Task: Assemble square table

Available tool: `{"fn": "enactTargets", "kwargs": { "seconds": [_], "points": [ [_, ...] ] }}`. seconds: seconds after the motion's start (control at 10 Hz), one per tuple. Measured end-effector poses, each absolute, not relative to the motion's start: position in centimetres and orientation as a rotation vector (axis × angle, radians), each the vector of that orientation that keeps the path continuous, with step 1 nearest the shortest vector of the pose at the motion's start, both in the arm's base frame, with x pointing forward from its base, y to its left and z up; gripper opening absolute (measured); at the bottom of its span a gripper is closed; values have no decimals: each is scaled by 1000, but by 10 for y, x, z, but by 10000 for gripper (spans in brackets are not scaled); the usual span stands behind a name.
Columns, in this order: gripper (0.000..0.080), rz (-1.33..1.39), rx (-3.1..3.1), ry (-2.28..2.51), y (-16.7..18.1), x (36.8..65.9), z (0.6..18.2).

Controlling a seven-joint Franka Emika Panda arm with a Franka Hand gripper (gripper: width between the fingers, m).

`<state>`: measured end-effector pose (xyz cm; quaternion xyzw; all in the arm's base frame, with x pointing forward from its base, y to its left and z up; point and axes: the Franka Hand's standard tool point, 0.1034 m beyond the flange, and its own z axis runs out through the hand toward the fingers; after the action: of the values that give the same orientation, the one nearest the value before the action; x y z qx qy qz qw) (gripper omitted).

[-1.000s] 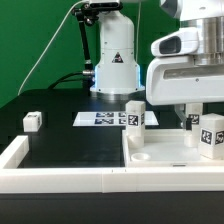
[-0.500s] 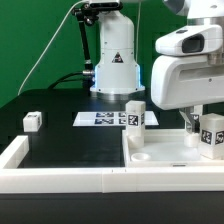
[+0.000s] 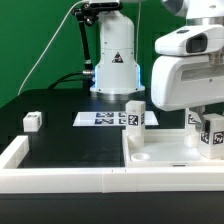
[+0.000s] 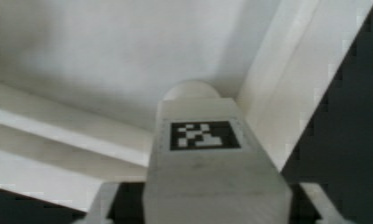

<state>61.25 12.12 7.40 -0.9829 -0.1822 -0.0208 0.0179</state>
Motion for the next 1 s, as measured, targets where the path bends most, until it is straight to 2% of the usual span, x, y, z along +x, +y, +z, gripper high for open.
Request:
{"fn": "enactTargets", "kwargs": {
  "seconds": [0.3,1.0],
  "points": [
    [290,-64,-3059,-525,121,613,74],
    [290,-14,-2940,922,120,611,72]
  ]
}}
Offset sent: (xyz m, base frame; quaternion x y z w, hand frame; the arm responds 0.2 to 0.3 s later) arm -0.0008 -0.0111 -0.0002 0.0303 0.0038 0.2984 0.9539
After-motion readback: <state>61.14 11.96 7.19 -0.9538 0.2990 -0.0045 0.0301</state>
